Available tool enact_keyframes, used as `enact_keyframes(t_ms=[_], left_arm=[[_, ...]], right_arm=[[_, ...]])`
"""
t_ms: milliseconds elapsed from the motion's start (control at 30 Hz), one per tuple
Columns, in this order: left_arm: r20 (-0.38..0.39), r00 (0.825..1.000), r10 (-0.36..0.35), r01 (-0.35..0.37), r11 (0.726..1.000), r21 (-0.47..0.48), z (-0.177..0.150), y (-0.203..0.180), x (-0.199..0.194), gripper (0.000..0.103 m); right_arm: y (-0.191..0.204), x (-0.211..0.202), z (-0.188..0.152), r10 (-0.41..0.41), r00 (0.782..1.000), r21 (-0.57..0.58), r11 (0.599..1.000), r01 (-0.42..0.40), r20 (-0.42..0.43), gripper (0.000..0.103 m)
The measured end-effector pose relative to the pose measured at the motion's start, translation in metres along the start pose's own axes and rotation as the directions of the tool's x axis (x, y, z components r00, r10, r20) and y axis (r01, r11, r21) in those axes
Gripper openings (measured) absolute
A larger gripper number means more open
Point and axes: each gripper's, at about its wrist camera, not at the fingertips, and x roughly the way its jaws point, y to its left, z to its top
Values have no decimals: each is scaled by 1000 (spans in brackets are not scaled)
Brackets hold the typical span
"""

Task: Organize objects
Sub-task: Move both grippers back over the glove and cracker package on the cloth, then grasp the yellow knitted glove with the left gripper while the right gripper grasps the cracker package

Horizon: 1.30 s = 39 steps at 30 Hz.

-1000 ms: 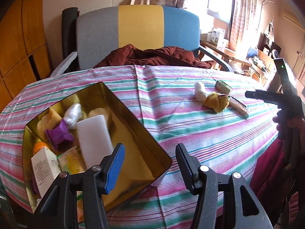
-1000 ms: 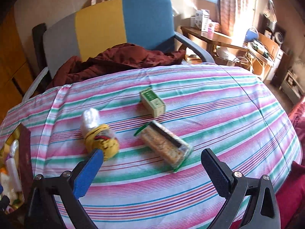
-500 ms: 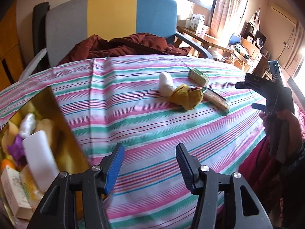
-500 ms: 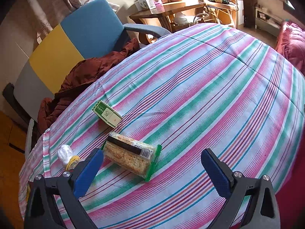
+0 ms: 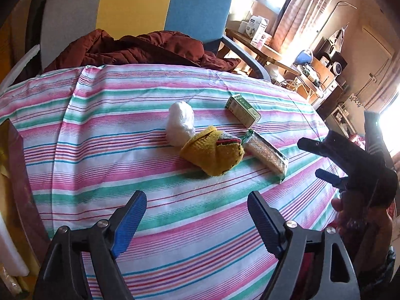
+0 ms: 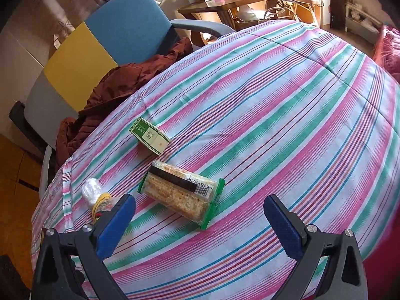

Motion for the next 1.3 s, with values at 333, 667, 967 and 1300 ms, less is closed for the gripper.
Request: enact_keyframes(t_ms=[333,667,967,1300], left_arm=[[-42,998,-56,51,990,-129,33,-6,51,87],[-86,996,-32,14,978,-207,57,0,106,84],[-62,998,-13,12,1000,-10,31,-2,75,48],[-145,986,-79,92,991,92,-28,20,19,46]], right_arm=[[0,5,0,16,1000,2,1000,-16,-19,103],[6,10,0,6,1000,-31,999,-7,-28,103],[11,17,-2,-45,998,-74,996,42,-43,103],[39,37,-14,-185,977,-277,949,149,-108,103]])
